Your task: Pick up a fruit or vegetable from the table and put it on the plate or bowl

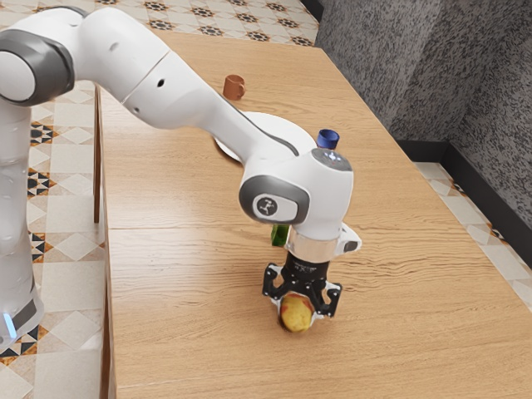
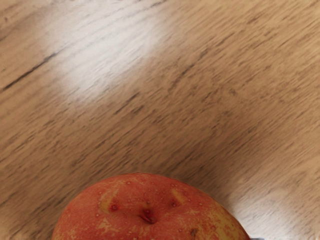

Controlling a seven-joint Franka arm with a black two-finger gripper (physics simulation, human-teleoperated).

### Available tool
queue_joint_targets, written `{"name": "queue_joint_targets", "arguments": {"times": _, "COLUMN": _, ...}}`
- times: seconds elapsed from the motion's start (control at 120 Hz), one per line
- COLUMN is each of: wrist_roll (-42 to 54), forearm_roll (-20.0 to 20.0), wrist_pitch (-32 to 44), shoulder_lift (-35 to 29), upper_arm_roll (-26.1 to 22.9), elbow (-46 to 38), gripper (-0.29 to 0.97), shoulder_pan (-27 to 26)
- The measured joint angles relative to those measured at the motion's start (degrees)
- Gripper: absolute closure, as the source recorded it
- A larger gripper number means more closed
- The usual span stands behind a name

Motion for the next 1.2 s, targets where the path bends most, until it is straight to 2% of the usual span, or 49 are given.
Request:
{"name": "queue_joint_targets", "arguments": {"times": 0.242, "wrist_roll": -0.02, "forearm_roll": 0.96, "wrist_pitch": -4.64, "shoulder_lift": -6.49, "upper_arm_roll": -0.14, "elbow": 2.64, "gripper": 0.37, "shoulder_pan": 0.05}}
{"name": "queue_joint_targets", "arguments": {"times": 0.408, "wrist_roll": 0.62, "forearm_roll": 2.44, "wrist_pitch": -10.7, "shoulder_lift": -8.5, "upper_arm_roll": 1.51, "elbow": 12.41, "gripper": 0.36, "shoulder_pan": -1.36}}
{"name": "queue_joint_targets", "arguments": {"times": 0.567, "wrist_roll": 2.1, "forearm_roll": 2.77, "wrist_pitch": -17.11, "shoulder_lift": -7.83, "upper_arm_roll": 10.78, "elbow": 20.54, "gripper": 0.35, "shoulder_pan": -2.93}}
{"name": "queue_joint_targets", "arguments": {"times": 0.758, "wrist_roll": 4.36, "forearm_roll": 2.83, "wrist_pitch": -21.15, "shoulder_lift": -7.22, "upper_arm_roll": 19.49, "elbow": 21.92, "gripper": 0.34, "shoulder_pan": 4.17}}
{"name": "queue_joint_targets", "arguments": {"times": 0.917, "wrist_roll": 6.67, "forearm_roll": 2.77, "wrist_pitch": -22.55, "shoulder_lift": -5.38, "upper_arm_roll": 28.77, "elbow": 22.56, "gripper": 0.34, "shoulder_pan": 5.35}}
{"name": "queue_joint_targets", "arguments": {"times": 1.058, "wrist_roll": 8.64, "forearm_roll": 2.53, "wrist_pitch": -22.97, "shoulder_lift": -2.23, "upper_arm_roll": 33.98, "elbow": 22.97, "gripper": 0.34, "shoulder_pan": 7.76}}
{"name": "queue_joint_targets", "arguments": {"times": 1.2, "wrist_roll": 10.6, "forearm_roll": 1.96, "wrist_pitch": -23.13, "shoulder_lift": 0.89, "upper_arm_roll": 35.11, "elbow": 25.6, "gripper": 0.34, "shoulder_pan": 6.32}}
